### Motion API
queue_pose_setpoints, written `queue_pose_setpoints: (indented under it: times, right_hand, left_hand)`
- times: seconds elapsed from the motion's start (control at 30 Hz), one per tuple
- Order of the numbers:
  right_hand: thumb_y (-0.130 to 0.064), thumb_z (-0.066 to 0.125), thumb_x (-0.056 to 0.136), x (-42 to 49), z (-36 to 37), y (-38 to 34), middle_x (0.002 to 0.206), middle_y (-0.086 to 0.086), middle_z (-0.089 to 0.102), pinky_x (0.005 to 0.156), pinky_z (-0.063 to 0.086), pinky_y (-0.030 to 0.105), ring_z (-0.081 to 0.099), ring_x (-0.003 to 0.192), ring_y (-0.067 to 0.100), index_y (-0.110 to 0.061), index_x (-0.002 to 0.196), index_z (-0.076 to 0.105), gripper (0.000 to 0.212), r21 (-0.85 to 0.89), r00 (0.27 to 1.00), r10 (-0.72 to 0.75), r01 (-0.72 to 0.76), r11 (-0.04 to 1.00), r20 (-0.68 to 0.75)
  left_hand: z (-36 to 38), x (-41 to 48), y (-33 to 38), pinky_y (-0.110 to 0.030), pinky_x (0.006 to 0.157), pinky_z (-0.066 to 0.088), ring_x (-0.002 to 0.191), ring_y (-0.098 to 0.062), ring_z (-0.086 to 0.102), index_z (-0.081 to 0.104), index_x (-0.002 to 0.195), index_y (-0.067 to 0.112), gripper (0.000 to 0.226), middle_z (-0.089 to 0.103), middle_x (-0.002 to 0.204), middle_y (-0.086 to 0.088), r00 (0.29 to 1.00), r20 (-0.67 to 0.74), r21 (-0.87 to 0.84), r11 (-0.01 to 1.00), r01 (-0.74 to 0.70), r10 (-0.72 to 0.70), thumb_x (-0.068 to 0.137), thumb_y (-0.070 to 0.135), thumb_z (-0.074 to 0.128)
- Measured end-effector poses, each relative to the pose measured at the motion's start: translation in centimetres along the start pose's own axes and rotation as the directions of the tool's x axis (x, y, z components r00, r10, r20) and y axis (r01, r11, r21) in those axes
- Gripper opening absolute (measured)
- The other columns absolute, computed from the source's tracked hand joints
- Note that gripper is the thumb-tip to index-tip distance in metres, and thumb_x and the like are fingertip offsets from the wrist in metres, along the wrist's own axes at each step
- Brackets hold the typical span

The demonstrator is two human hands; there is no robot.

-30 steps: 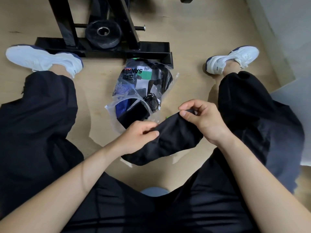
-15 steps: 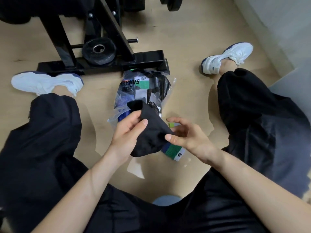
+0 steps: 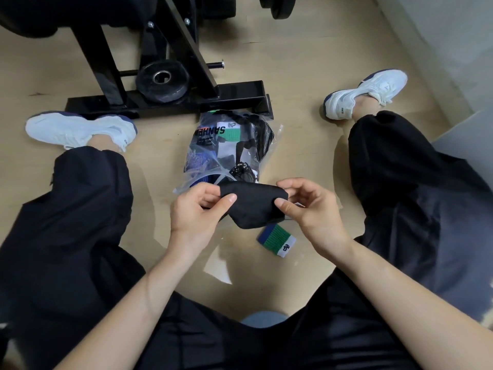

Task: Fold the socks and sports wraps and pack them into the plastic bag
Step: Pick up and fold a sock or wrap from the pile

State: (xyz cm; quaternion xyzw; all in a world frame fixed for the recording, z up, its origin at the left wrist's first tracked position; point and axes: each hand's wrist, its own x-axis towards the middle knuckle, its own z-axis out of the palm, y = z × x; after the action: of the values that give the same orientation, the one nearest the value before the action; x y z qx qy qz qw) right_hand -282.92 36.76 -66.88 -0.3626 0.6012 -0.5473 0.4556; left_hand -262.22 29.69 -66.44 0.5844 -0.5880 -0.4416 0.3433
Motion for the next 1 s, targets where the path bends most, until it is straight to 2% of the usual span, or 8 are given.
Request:
queue_pose_setpoints:
  times: [0.13, 0.27, 0.5, 0.6, 0.67, 0.8, 0.9, 1.0]
  right_hand:
    - [0.001, 0.074, 0.084, 0.0, -0.2, 0.0, 0.083, 0.022, 0.062, 0.070, 0.051, 0.039, 0.054, 0.071, 0.018, -0.017, 0.100, 0.074, 0.024, -0.176, 0.998, -0.059, 0.062, 0.982, 0.025]
    - [-0.003, 0.079, 0.080, 0.1, -0.6, 0.0, 0.087, 0.011, 0.067, 0.073, 0.054, 0.035, 0.058, 0.071, 0.013, -0.017, 0.106, 0.073, 0.030, -0.318, 0.995, -0.073, 0.089, 0.944, 0.062]
    - [-0.015, 0.080, 0.082, 0.3, -1.1, -0.1, 0.086, -0.006, 0.063, 0.069, 0.047, 0.019, 0.058, 0.073, 0.008, -0.022, 0.094, 0.075, 0.014, -0.557, 0.983, -0.106, 0.173, 0.812, 0.151]
    - [-0.021, 0.078, 0.084, 0.7, -1.9, -0.1, 0.098, -0.007, 0.059, 0.084, 0.045, 0.022, 0.057, 0.091, 0.007, -0.023, 0.091, 0.075, 0.008, -0.601, 0.972, -0.048, 0.180, 0.778, 0.229]
    - [-0.024, 0.078, 0.083, 0.7, -2.1, -0.4, 0.110, -0.010, 0.060, 0.099, 0.042, 0.031, 0.054, 0.107, 0.012, -0.026, 0.093, 0.074, 0.011, -0.641, 0.946, 0.004, 0.216, 0.736, 0.323]
    - [-0.019, 0.082, 0.081, 0.0, -0.4, -1.2, 0.101, -0.007, 0.073, 0.089, 0.049, 0.022, 0.066, 0.096, 0.007, -0.017, 0.105, 0.073, 0.026, -0.449, 0.906, 0.037, 0.174, 0.876, 0.422]
    - [-0.010, 0.077, 0.085, -0.2, 0.7, -1.1, 0.081, 0.001, 0.074, 0.069, 0.052, 0.021, 0.066, 0.073, 0.006, -0.008, 0.092, 0.073, 0.008, -0.322, 0.938, -0.016, 0.135, 0.937, 0.347]
    - [-0.007, 0.071, 0.089, 0.0, 0.2, -1.0, 0.078, 0.009, 0.072, 0.065, 0.054, 0.026, 0.065, 0.070, 0.013, -0.002, 0.089, 0.069, 0.005, -0.194, 0.958, -0.019, 0.078, 0.978, 0.288]
  left_hand:
    - [-0.4, 0.1, 0.5, -0.011, 0.067, 0.047, 0.065, 0.000, 0.061, 0.062, 0.095, 0.025, 0.032, 0.071, 0.080, 0.001, 0.998, 0.039, -0.065, 0.996, -0.052, 0.055, 0.079, 0.008, 0.083]
    - [-0.7, 0.3, -0.6, -0.019, 0.072, 0.053, 0.072, -0.004, 0.056, 0.072, 0.114, 0.027, 0.049, 0.063, 0.084, 0.007, 0.970, 0.224, 0.000, 0.996, -0.093, 0.091, 0.075, 0.001, 0.085]
    - [-0.9, 0.3, -1.0, -0.019, 0.074, 0.050, 0.076, -0.007, 0.060, 0.075, 0.088, 0.035, 0.023, 0.061, 0.088, 0.007, 0.945, 0.272, 0.092, 0.973, -0.212, 0.180, 0.078, 0.016, 0.083]
    - [-1.0, 0.3, -0.7, -0.018, 0.084, 0.050, 0.097, -0.008, 0.066, 0.072, 0.088, 0.030, 0.012, 0.068, 0.100, 0.009, 0.928, 0.322, 0.019, 0.979, -0.205, 0.188, 0.077, 0.032, 0.078]
    - [-0.8, 0.1, -0.3, -0.016, 0.080, 0.049, 0.091, -0.003, 0.067, 0.071, 0.090, 0.027, 0.011, 0.072, 0.095, 0.011, 0.910, 0.383, -0.039, 0.987, -0.153, 0.157, 0.082, 0.024, 0.078]
    - [0.1, -0.3, -0.1, -0.021, 0.072, 0.050, 0.077, -0.008, 0.065, 0.070, 0.090, 0.016, 0.019, 0.072, 0.082, -0.001, 0.892, 0.422, -0.074, 0.987, -0.146, 0.163, 0.082, 0.031, 0.076]
    - [0.3, -0.4, -0.2, -0.027, 0.074, 0.053, 0.081, -0.014, 0.068, 0.070, 0.095, 0.016, 0.021, 0.074, 0.087, -0.005, 0.890, 0.430, -0.132, 0.986, -0.106, 0.153, 0.082, 0.031, 0.076]
    - [0.0, -0.3, -0.5, -0.025, 0.077, 0.055, 0.087, -0.011, 0.070, 0.070, 0.103, 0.016, 0.025, 0.076, 0.093, -0.002, 0.863, 0.496, -0.122, 0.992, -0.040, 0.096, 0.081, 0.027, 0.077]
